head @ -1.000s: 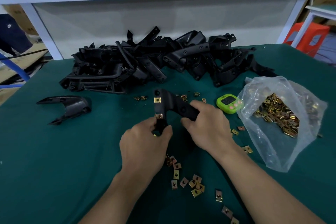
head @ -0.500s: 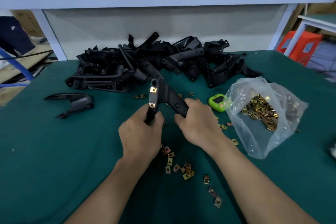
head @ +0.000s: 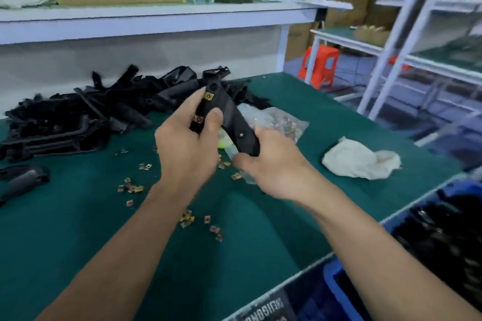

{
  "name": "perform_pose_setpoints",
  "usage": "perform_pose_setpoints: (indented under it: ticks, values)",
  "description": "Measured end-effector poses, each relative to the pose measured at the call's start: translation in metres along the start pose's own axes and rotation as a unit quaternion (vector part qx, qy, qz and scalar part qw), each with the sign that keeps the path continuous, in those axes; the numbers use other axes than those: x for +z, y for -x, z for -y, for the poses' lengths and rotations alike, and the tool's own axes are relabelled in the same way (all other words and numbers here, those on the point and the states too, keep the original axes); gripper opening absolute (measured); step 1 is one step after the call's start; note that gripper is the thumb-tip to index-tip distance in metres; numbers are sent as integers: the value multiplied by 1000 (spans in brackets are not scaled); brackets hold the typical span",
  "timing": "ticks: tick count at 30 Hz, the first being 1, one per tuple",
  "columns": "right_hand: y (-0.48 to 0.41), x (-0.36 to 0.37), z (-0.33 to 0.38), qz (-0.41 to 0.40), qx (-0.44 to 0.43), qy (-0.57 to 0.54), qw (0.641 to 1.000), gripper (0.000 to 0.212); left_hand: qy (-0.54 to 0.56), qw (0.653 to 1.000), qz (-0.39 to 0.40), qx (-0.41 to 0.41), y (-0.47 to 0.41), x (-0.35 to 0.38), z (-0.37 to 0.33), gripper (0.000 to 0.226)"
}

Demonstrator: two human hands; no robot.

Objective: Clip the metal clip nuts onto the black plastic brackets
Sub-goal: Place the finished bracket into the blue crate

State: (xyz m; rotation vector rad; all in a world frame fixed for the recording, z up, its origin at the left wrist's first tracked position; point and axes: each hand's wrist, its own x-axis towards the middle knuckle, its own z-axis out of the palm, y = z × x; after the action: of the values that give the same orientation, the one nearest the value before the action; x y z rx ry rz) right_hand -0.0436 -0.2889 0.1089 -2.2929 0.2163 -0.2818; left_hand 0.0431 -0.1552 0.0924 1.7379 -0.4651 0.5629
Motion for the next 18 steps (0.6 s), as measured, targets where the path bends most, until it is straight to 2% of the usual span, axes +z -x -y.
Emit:
perform_pose_setpoints:
  ticks: [3,6,11,14,18]
  values:
    - [40,-35,-28,-47,56,-41,996,20,16,997,77,13,18,44,-33,45]
    - [83,-64,-65,-103,116,-101,983,27,57,985,163,20,48,89,-71,42]
    - [165,-99,-135,-209,224,-147,940,25,126,938,322,-5,120,162,-123,28]
    - [213,-111,-181,-279,291,-172,899,22,140,896,420,-49,177,209,-149,27]
    - [276,-123,-236,-344,388,-116,847,14,156,805,537,-197,258,259,-160,16]
